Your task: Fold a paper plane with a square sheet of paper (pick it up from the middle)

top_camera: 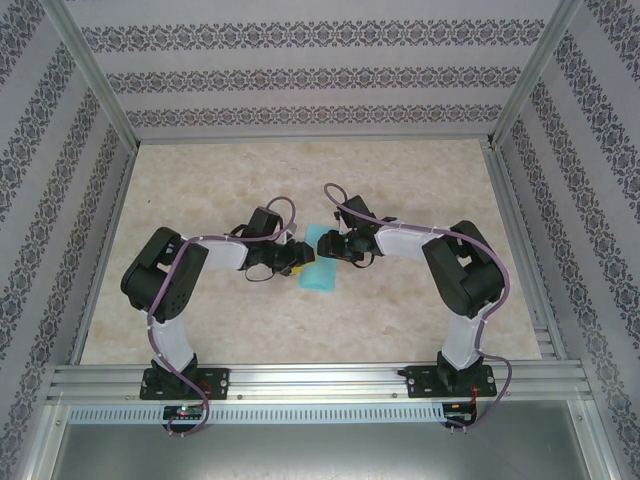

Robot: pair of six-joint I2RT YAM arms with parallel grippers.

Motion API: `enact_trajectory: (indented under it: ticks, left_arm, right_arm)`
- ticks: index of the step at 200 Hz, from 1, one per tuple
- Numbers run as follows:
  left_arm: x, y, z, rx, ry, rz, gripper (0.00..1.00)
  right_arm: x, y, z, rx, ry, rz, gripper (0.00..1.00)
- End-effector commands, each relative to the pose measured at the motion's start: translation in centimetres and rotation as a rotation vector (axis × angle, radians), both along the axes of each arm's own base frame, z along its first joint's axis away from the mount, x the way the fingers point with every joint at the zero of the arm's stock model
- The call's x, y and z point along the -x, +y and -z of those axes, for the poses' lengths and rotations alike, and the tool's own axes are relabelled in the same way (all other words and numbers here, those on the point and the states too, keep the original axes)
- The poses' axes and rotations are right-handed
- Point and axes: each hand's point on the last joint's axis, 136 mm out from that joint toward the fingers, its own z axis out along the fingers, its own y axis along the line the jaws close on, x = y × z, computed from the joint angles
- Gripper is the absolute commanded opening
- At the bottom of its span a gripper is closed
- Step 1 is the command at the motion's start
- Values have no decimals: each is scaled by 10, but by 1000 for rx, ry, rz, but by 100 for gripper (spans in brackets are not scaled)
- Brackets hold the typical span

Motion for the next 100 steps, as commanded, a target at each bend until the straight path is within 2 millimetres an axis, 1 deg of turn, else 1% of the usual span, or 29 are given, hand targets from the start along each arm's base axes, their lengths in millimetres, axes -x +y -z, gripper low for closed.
enact_trajectory:
  ticks: [1,26,53,100]
  left_arm:
    - [17,-1,-14,24,-20,54,43]
    - [23,1,-21,42,-33,65,43]
    - [30,-3,-29,92,-43,95,43]
    - [30,-4,-42,119,-67,96,39]
  right_arm:
    - [8,-18,28,93,79,43,47]
    - [9,-20,32,103,91,45,47]
    - [9,-21,33,108,93,47,47]
    - [9,-22,35,115,101,53,47]
